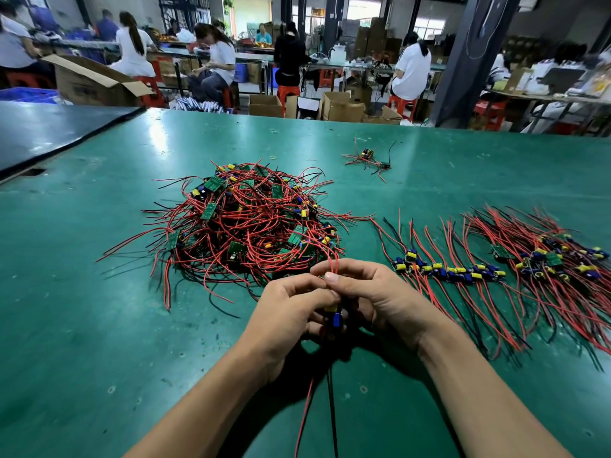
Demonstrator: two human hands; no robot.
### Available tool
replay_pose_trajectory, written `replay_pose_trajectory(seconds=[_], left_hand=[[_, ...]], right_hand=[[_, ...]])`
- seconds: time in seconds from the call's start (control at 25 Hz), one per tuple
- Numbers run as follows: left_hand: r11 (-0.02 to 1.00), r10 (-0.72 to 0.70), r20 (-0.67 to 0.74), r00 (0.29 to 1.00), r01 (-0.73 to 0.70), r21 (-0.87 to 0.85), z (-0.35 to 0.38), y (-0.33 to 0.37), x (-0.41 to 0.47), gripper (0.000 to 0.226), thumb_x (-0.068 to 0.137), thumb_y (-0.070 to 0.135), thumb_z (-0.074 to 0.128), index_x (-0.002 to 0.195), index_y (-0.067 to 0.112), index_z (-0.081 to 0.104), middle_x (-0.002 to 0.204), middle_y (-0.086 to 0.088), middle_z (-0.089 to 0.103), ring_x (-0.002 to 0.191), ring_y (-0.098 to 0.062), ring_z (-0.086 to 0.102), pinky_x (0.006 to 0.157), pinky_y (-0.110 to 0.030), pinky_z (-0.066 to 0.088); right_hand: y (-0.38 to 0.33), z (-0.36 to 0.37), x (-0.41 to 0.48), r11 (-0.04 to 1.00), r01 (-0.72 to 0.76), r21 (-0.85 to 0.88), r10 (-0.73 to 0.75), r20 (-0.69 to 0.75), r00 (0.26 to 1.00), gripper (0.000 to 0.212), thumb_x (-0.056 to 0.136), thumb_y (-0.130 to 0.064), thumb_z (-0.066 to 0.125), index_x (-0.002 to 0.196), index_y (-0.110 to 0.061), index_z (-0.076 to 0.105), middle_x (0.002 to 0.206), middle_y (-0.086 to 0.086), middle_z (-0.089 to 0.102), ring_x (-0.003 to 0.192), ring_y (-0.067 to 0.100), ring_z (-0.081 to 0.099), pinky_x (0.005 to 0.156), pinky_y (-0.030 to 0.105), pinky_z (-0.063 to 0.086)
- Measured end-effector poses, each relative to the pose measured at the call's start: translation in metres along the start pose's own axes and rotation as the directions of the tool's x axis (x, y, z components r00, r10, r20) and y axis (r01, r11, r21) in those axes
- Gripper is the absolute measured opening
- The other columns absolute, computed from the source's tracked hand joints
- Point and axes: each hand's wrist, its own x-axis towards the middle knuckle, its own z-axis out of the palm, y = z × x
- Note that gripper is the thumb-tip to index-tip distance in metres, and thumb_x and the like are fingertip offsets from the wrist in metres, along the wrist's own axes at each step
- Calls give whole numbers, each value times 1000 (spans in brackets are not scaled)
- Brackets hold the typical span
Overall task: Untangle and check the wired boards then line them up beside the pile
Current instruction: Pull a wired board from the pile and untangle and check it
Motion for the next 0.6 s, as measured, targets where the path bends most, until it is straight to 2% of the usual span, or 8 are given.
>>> replay_pose_trajectory(seconds=[0.12,0.28,0.4,0.52,0.6], left_hand=[[999,22,-55,998,-21,36,0,-2,0,16,85,0,64,76,6,75,66,-13,62,55,-24,56,47,-26,49],[991,84,-99,992,-72,112,3,-5,-1,17,85,1,65,74,8,76,62,-8,64,53,-20,56,44,-23,47],[994,67,-108,992,-58,88,3,-6,0,21,86,1,64,71,11,75,58,-4,61,45,-16,54,40,-22,44],[998,29,-72,997,-25,55,0,-5,2,19,87,4,66,70,10,74,61,-8,63,42,-18,56,39,-22,46],[998,8,-40,999,-6,59,-2,-4,2,18,88,5,66,71,8,74,60,-9,63,39,-16,56,38,-21,46]], right_hand=[[-1,-9,-1,998,-10,-64,8,-29,1000,40,73,-29,84,107,-9,75,100,17,71,87,27,61,84,40,48],[-3,-12,-3,988,-61,-141,52,-64,997,36,73,-33,86,101,-11,77,84,7,68,58,10,54,53,19,43],[-3,-11,-2,985,-61,-160,43,-114,992,33,69,-38,86,89,-14,77,76,5,60,51,7,48,46,17,39],[-3,-8,-2,990,0,-140,-10,-77,997,25,82,-32,75,98,-12,78,81,4,69,57,8,57,51,17,45],[-1,-5,-1,995,27,-94,-29,-22,999,23,88,-27,71,103,-10,77,90,10,74,72,16,68,64,25,55]])
